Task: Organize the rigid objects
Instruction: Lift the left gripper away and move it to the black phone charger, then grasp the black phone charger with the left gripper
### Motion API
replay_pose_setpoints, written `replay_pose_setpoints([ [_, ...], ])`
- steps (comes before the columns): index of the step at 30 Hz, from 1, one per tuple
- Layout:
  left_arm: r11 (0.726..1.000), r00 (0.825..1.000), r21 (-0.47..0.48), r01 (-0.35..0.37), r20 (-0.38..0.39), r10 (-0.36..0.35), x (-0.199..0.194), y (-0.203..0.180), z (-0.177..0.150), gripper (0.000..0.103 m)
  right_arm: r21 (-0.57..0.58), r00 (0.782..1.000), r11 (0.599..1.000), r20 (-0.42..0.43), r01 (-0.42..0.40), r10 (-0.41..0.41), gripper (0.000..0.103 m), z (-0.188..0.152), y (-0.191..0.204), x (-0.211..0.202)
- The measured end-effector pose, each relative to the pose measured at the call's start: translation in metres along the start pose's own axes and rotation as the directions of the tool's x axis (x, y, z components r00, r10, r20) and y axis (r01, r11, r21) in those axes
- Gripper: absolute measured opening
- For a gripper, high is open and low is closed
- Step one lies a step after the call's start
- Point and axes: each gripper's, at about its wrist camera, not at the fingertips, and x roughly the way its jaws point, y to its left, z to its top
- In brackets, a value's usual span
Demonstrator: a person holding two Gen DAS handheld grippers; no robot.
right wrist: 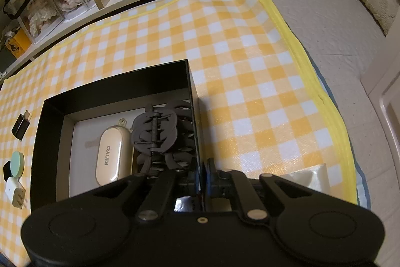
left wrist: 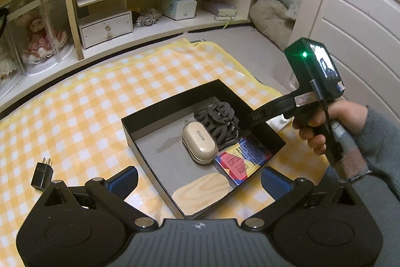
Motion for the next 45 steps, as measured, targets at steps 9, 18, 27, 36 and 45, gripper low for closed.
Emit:
replay_pose_setpoints([
  [9,0.995,0.997,-0.098,-0.02,0.072,0.027,-0.01,0.018,-0.007,0.103,-0.002,1.0,1.0,0.001,0.007,-0.007,0.006,-0.001,0.001,0.001],
  [18,0.923,0.974,-0.348,-0.165,0.093,0.209,-0.016,0.1,-0.007,0.103,-0.012,0.999,1.0,0.02,0.025,-0.025,0.006,0.002,0.004,0.001],
  [27,0.819,0.943,-0.503,-0.274,0.026,0.331,0.0,0.184,-0.004,0.085,-0.016,1.0,0.999,0.008,0.029,-0.029,0.005,0.002,0.003,0.002],
  [36,0.853,0.952,-0.426,-0.301,-0.092,0.29,0.042,0.224,-0.011,0.052,-0.024,0.999,0.999,0.007,0.034,-0.033,0.005,0.001,0.004,0.003],
  [45,0.92,0.959,-0.278,-0.276,-0.141,0.245,0.068,0.228,-0.012,0.046,-0.025,0.999,0.999,0.006,0.033,-0.033,0.005,0.001,0.004,0.003],
])
